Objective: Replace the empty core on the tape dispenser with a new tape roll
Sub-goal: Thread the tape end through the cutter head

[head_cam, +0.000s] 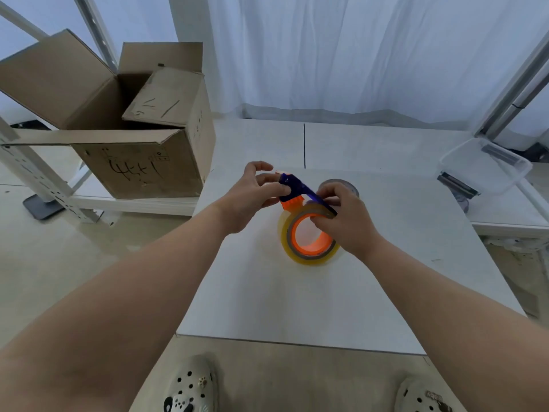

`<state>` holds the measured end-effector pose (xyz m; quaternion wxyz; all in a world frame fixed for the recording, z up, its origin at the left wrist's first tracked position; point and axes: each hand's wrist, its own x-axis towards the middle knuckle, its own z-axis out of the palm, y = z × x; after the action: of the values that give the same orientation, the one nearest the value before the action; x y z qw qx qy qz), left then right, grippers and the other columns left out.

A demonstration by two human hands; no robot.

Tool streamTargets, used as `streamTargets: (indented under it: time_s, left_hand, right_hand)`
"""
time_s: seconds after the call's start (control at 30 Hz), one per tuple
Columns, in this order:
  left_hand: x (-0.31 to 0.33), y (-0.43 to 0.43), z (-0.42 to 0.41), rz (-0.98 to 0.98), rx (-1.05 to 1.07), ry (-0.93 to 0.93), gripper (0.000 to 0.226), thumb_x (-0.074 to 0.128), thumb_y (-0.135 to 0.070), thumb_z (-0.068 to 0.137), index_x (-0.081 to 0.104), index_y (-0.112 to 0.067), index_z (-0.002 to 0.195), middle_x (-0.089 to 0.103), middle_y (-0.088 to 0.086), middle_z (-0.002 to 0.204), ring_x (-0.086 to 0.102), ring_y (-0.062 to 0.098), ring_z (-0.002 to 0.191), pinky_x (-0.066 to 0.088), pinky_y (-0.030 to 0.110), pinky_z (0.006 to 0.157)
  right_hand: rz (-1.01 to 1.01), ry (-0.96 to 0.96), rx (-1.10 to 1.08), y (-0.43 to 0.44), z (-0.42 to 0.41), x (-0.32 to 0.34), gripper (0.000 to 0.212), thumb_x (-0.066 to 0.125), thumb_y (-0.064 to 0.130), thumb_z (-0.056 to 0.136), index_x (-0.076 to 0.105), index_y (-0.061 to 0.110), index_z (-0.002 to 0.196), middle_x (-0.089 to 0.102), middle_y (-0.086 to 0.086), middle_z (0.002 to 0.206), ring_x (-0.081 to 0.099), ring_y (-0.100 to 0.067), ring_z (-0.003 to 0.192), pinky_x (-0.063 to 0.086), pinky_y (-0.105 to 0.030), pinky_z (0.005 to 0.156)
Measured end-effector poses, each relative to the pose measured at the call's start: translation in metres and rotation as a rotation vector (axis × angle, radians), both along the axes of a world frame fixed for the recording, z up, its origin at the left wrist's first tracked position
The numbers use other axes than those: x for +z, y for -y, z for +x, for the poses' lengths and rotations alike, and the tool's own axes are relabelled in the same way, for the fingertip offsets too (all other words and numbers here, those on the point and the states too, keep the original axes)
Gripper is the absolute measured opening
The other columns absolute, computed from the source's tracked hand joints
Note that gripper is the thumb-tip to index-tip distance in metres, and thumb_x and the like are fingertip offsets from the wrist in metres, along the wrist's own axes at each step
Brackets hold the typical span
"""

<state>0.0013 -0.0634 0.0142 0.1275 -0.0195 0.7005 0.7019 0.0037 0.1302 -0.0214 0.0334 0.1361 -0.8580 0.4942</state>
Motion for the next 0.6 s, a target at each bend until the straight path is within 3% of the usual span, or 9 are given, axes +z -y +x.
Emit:
streamTargets:
  time_s: [0.1,0.17,0.27,0.33,0.47,0.53,0.6]
  left_hand:
    - [0.01,-0.009,-0.003,0.022,0.021,-0.05,0.054,0.066,-0.009,0.083,0.033,-0.019,0.125,0.054,0.01,0.12,0.057,0.03,0.112,0.05,0.034,0.094]
    - [0.019,-0.017,-0.005,-0.064,0.0,-0.108,0.052,0.067,-0.016,0.084,0.037,-0.024,0.125,0.056,0.008,0.12,0.059,0.025,0.109,0.051,0.034,0.093]
    - [0.025,-0.035,-0.006,-0.196,-0.016,-0.182,0.046,0.064,-0.033,0.086,0.042,-0.025,0.125,0.055,0.003,0.122,0.059,0.02,0.107,0.051,0.033,0.091]
    - [0.025,-0.049,-0.006,-0.301,0.029,-0.238,0.045,0.059,-0.041,0.088,0.044,-0.022,0.127,0.05,0.001,0.129,0.057,0.018,0.109,0.049,0.031,0.089]
    - [0.006,-0.069,-0.011,-0.904,-0.03,-0.475,0.046,0.058,-0.037,0.089,0.048,-0.018,0.13,0.037,0.007,0.139,0.044,0.028,0.123,0.04,0.039,0.102]
    - [-0.005,-0.082,-0.015,-1.144,-0.144,-0.463,0.052,0.056,-0.04,0.089,0.044,-0.021,0.135,0.029,0.005,0.147,0.034,0.031,0.13,0.034,0.041,0.104]
    - [-0.017,-0.095,-0.022,-1.287,-0.224,-0.42,0.055,0.053,-0.041,0.09,0.038,-0.024,0.14,0.025,0.003,0.151,0.029,0.031,0.132,0.031,0.041,0.104]
  right_hand:
    - [-0.011,-0.014,-0.027,-0.009,0.001,0.015,0.035,0.072,0.004,0.076,0.054,0.016,0.102,0.06,0.005,0.099,0.058,-0.005,0.089,0.045,-0.001,0.07]
    - [0.012,-0.018,-0.029,-0.02,0.0,0.027,0.037,0.072,0.003,0.075,0.052,0.018,0.103,0.06,0.008,0.096,0.057,-0.001,0.087,0.045,-0.001,0.068]
    - [0.013,0.02,-0.061,-0.044,-0.001,0.035,0.037,0.072,0.006,0.075,0.052,0.019,0.104,0.061,0.006,0.096,0.061,-0.01,0.082,0.047,-0.012,0.066]
    - [-0.014,0.018,-0.2,-0.064,-0.002,0.035,0.035,0.072,0.011,0.077,0.053,0.018,0.105,0.06,0.001,0.102,0.059,-0.017,0.086,0.046,-0.021,0.07]
    - [-0.072,0.063,-0.49,-0.102,-0.005,0.034,0.044,0.072,0.016,0.079,0.048,0.01,0.115,0.055,0.0,0.099,0.058,-0.021,0.09,0.047,-0.031,0.074]
    - [0.0,0.084,-0.555,-0.118,-0.006,0.031,0.042,0.07,0.017,0.079,0.047,0.011,0.114,0.056,-0.001,0.096,0.059,-0.025,0.089,0.051,-0.038,0.075]
    - [0.143,0.097,-0.595,-0.125,-0.008,0.028,0.04,0.068,0.02,0.079,0.049,0.013,0.113,0.057,-0.006,0.106,0.057,-0.024,0.087,0.051,-0.041,0.076]
